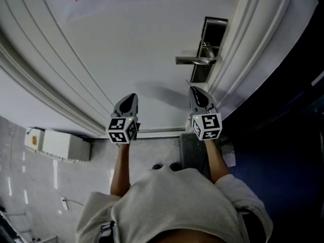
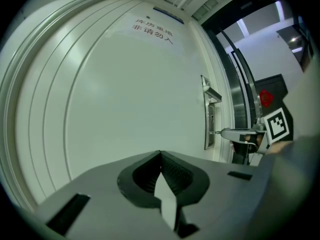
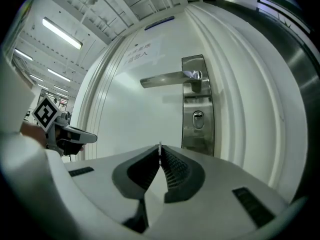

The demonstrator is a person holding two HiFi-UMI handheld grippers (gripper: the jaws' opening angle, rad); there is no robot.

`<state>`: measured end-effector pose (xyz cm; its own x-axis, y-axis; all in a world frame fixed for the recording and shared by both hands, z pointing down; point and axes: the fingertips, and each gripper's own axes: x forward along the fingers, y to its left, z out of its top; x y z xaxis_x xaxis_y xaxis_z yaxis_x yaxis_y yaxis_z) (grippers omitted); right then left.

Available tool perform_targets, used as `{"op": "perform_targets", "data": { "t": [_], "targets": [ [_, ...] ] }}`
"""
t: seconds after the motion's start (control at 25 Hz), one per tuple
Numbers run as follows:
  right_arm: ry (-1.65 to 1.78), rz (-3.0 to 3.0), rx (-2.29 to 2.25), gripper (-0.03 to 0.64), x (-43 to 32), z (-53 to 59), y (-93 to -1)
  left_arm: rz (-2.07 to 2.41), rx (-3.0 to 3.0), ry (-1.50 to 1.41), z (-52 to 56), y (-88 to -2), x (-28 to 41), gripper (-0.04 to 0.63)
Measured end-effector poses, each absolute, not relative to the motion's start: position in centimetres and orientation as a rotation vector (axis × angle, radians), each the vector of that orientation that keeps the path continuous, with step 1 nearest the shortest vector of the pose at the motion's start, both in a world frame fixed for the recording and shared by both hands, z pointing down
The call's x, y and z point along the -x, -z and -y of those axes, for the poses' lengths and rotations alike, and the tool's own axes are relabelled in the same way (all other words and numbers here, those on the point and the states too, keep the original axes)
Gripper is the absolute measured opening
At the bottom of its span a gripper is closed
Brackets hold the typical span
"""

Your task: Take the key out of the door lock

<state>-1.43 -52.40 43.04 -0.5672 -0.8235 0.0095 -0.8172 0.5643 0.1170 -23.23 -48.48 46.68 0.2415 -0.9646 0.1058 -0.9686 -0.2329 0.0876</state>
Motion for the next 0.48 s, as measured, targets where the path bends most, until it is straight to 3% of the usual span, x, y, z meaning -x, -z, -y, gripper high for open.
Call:
{"op": "perform_targets", "data": {
  "t": [0.48],
  "targets": [
    [0.142, 2.731, -1.397, 0.029, 2.6, 52.9, -43.2, 1.889, -2.331, -0.042, 48.1, -46.8, 24.5, 0.018]
  ]
}}
